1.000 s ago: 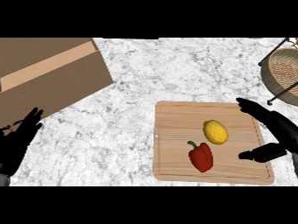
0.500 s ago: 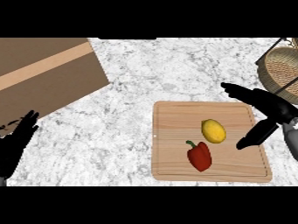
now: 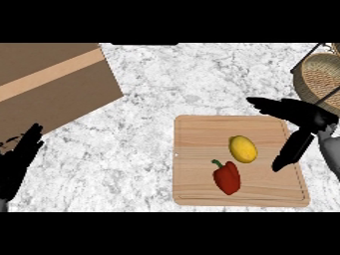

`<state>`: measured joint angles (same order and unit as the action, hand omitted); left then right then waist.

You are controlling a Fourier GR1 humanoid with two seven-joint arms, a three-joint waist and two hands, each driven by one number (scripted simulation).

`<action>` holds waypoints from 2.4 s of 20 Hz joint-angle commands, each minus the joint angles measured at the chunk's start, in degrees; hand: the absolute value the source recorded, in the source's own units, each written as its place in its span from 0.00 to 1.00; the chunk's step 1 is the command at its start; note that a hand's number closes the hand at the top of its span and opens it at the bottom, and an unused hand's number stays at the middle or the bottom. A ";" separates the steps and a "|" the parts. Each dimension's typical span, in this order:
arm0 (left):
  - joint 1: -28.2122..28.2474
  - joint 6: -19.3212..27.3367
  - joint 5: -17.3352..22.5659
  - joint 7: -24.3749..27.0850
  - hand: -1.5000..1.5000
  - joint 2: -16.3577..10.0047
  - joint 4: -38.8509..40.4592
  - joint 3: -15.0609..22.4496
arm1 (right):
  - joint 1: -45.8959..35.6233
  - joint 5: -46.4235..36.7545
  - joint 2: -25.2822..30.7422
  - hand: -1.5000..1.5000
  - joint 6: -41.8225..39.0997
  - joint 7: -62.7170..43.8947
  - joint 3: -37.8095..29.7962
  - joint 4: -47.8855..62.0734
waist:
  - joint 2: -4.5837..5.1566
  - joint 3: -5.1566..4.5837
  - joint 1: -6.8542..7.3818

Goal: Pick the lemon from the cutting board and place it in the tiered basket

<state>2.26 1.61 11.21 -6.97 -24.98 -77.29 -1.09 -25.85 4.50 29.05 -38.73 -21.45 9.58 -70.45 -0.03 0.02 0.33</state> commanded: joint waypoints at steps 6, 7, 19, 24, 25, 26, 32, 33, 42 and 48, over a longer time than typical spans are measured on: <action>-1.55 -1.64 -2.66 0.65 0.50 2.67 2.21 -2.70 | 2.82 -4.08 -0.61 0.00 -3.60 -3.04 -4.66 -0.16 | -0.02 -0.03 -0.33; 0.65 -1.70 -1.96 -2.67 0.50 1.23 -3.30 -2.55 | 3.24 -5.86 2.41 0.00 -5.53 4.80 -5.51 4.88 | 0.01 0.01 -0.07; 1.44 -2.91 -6.40 -2.18 0.50 6.24 -3.93 -4.43 | 2.93 -13.31 -4.62 0.00 -6.79 7.56 -7.68 8.25 | 0.02 -0.01 -0.05; -0.82 -4.98 -6.70 -4.04 0.50 5.66 -2.57 -6.87 | 3.86 -15.55 -4.49 0.00 -7.99 11.10 -9.25 8.12 | 0.03 -0.01 -0.14; 0.51 -5.94 -6.72 -0.34 0.50 5.96 -0.13 -6.86 | 2.74 -18.15 -7.92 0.00 -3.79 13.56 -7.30 11.64 | 0.08 -0.01 0.03; -2.31 -5.39 -7.73 1.01 0.50 6.41 3.56 -7.21 | 2.39 -19.01 -8.68 0.00 -3.67 13.10 -6.82 11.91 | 0.09 -0.02 -0.09; -1.53 -6.45 -8.37 -3.15 0.50 6.71 -1.67 -8.48 | 3.00 -21.32 -9.19 0.00 -3.19 16.14 -8.93 13.57 | 0.04 -0.01 -0.10; 1.12 -6.83 -8.31 -1.53 0.50 7.11 -2.68 -8.71 | 0.00 -20.82 -11.56 0.00 -2.99 12.50 -8.69 13.53 | 0.03 -0.01 0.02; 2.68 -9.92 -9.39 2.07 0.50 7.47 0.30 -10.10 | 3.24 -22.55 -14.01 0.00 -2.84 10.92 -8.45 11.05 | -0.02 -0.03 -0.18; 1.50 -7.25 -11.56 -0.39 0.50 9.32 -2.93 -9.21 | 1.76 -25.61 -16.09 0.00 -1.06 15.38 -7.02 16.82 | 0.06 -0.01 0.02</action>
<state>2.79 -6.82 1.56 -8.07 -17.24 -78.76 -11.24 -23.66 -20.30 14.12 -39.14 -6.96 2.10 -56.65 -0.47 -0.37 0.24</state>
